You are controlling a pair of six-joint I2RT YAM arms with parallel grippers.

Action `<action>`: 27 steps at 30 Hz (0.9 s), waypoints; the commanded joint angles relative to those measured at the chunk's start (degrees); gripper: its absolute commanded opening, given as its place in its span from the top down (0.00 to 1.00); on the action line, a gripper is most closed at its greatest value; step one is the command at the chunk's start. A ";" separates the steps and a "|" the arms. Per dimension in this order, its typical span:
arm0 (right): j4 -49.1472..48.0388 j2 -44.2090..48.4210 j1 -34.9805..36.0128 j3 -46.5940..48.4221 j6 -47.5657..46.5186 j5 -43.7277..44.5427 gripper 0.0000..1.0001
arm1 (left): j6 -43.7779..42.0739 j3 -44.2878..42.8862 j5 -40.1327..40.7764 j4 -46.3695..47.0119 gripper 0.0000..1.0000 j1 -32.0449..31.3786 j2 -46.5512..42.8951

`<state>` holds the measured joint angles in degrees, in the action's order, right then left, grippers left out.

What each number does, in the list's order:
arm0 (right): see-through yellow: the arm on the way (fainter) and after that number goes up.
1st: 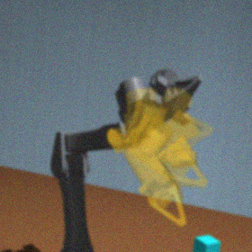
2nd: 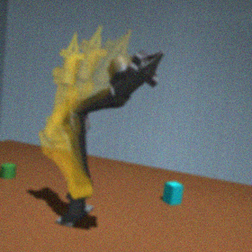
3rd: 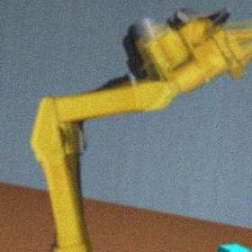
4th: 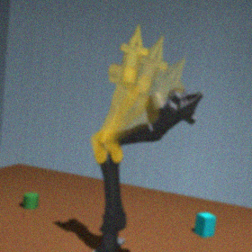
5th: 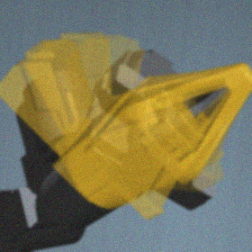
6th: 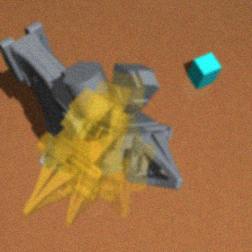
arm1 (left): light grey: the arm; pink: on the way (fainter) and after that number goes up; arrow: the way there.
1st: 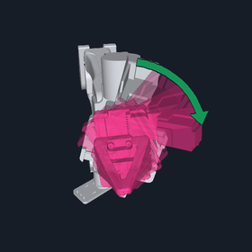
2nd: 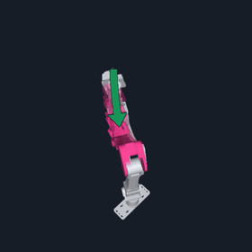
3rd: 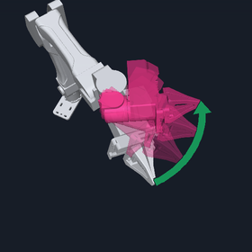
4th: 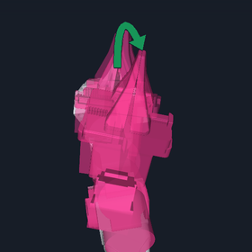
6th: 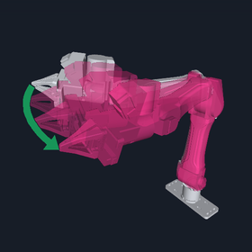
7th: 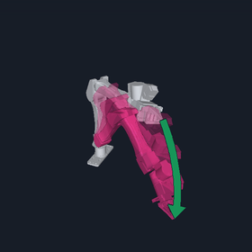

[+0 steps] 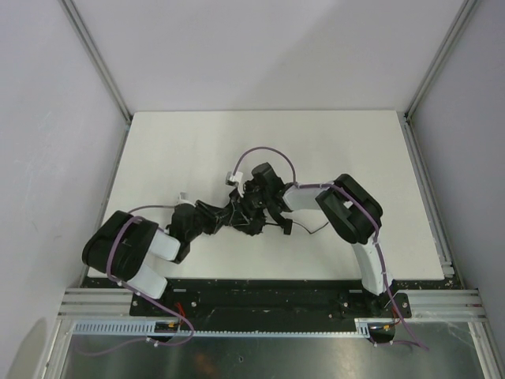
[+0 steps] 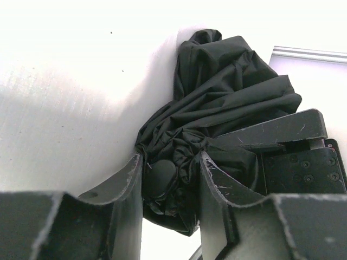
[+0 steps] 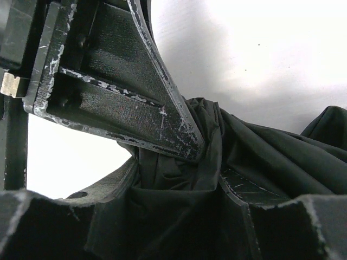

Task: Put away the umbrella

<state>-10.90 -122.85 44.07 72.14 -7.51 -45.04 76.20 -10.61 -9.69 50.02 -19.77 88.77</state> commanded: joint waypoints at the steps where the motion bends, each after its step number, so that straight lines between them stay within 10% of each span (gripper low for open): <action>1: 16.72 -2.15 2.54 -4.73 6.02 5.94 0.83 | -9.52 0.78 5.06 -6.20 0.91 -0.79 3.43; 10: 21.06 16.36 1.11 -4.72 15.11 11.76 0.25 | -11.76 1.65 3.63 -6.36 1.00 -0.71 0.47; 19: 33.46 41.24 -0.47 -8.05 26.23 45.79 0.14 | -11.41 2.13 3.99 -7.76 1.00 -0.77 -2.00; 27: 18.12 45.96 -1.78 -24.51 26.33 57.07 0.14 | -9.94 2.12 2.36 -8.44 1.00 -0.80 -2.38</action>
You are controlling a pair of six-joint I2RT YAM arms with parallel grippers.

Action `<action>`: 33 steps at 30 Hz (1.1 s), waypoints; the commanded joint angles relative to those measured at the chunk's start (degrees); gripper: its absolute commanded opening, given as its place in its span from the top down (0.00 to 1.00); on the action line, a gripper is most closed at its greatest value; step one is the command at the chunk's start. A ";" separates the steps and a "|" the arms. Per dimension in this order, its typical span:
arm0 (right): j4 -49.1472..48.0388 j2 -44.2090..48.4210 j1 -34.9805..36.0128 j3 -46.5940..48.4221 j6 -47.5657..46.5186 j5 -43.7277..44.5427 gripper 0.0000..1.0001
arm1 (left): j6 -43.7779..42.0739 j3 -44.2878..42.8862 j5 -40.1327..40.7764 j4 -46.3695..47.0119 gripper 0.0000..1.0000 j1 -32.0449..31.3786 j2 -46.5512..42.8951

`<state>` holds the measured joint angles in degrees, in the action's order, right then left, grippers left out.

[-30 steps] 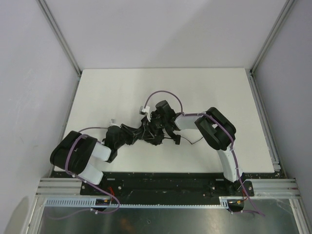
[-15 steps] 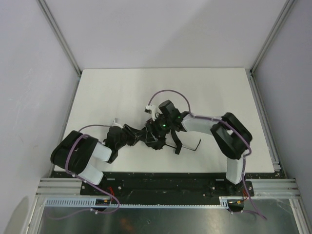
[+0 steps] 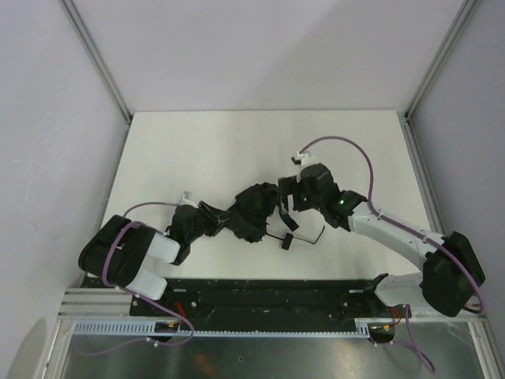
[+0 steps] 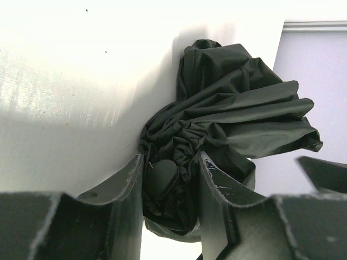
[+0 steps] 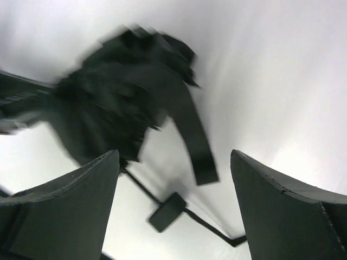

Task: Put away the umbrella

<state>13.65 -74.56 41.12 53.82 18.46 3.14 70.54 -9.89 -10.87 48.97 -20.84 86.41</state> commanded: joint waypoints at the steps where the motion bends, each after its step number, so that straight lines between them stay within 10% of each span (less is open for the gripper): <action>1: -9.33 -3.38 2.74 -7.95 -1.58 10.35 0.14 | -4.19 1.38 3.38 -7.48 1.00 0.32 0.07; 9: -26.65 -18.88 9.29 -9.72 -5.40 31.34 0.27 | -3.10 0.66 0.90 -7.66 1.00 0.35 2.26; 17: -45.18 -26.42 9.31 -12.74 -15.02 48.47 0.76 | -2.91 0.86 -0.32 -7.71 1.00 0.36 2.11; 21: -53.27 -23.07 5.52 -14.45 -24.32 42.71 0.98 | -2.67 1.17 -1.21 -7.75 1.00 0.36 1.71; 33: -63.19 -29.16 -2.16 -4.82 -27.23 21.96 1.00 | -1.44 1.57 -2.92 -7.75 1.00 0.36 1.34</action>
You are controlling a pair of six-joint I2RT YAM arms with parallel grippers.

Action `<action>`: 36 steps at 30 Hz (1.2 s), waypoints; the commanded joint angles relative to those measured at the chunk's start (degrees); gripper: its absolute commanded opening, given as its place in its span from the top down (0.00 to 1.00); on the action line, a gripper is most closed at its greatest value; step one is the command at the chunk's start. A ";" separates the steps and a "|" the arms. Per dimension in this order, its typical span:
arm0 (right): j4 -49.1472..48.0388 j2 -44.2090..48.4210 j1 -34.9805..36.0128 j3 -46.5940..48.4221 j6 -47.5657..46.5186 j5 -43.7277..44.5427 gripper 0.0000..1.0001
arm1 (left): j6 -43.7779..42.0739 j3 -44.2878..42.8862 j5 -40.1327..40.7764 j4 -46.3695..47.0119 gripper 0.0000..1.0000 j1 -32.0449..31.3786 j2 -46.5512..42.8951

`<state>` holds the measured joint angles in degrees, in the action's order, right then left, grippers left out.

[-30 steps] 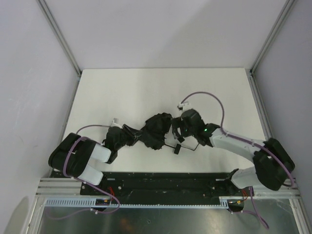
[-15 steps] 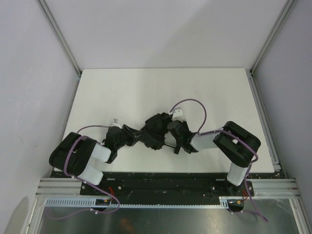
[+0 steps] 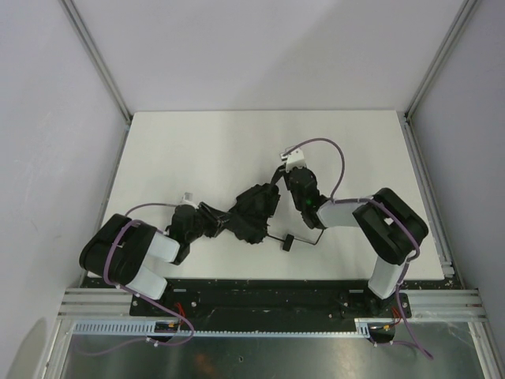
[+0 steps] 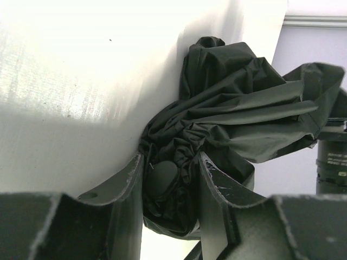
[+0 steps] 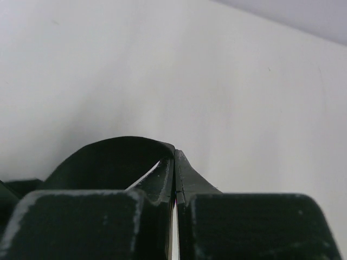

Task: Put away the umbrella

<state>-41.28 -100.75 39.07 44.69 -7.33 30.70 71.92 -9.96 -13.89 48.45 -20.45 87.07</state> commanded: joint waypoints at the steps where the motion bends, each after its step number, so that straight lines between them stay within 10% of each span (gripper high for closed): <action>1: -9.07 -4.24 -0.25 5.70 -1.40 -6.55 1.00 | -2.78 1.67 0.00 -7.22 1.00 -0.03 0.76; 27: -7.53 -27.57 -4.49 29.48 -21.25 -9.44 0.99 | 2.68 2.48 -1.54 -7.88 1.00 -0.06 0.66; 36: 28.00 -28.02 -6.11 44.08 -13.55 -1.96 0.41 | 3.70 2.59 -1.30 -8.78 1.00 -0.08 0.82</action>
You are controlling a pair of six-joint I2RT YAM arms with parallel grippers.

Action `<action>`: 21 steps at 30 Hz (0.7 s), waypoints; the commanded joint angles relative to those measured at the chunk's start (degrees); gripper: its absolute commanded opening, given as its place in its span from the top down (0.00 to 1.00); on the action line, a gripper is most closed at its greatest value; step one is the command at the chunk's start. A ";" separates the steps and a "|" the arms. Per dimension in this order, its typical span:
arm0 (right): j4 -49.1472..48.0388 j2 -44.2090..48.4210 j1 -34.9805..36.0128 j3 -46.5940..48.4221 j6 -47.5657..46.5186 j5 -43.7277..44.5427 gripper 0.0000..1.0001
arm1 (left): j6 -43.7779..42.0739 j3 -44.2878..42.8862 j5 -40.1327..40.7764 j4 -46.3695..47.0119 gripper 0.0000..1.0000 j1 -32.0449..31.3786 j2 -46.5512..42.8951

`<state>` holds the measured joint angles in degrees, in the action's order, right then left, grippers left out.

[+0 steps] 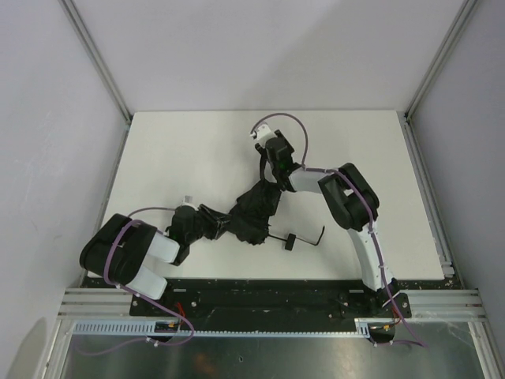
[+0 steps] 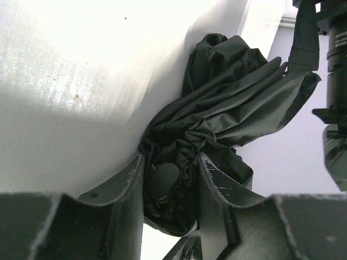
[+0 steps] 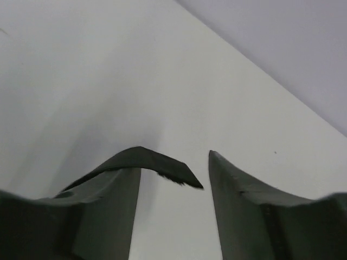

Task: Put away the umbrella

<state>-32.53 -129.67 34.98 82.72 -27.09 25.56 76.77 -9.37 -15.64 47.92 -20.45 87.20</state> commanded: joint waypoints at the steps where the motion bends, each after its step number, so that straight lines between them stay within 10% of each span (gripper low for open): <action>1: 28.09 1.08 -2.64 9.00 10.23 1.90 0.38 | -0.99 1.99 0.44 -8.27 1.00 -0.05 0.60; 4: 51.00 0.94 -4.36 17.26 21.44 0.09 0.35 | -0.68 1.98 0.70 -8.35 1.00 -0.03 0.22; 10: 64.25 10.36 -11.56 12.93 38.43 -10.42 0.29 | -0.56 1.83 0.60 -8.61 1.00 -0.04 -0.20; 21: 57.42 20.87 -13.87 7.60 72.37 -29.32 0.01 | -0.19 1.59 0.44 -9.13 1.00 -0.08 -0.05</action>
<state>28.49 -109.62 16.58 89.17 27.55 7.51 78.13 -9.30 -15.70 46.72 -20.45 86.54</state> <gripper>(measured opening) 0.977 0.395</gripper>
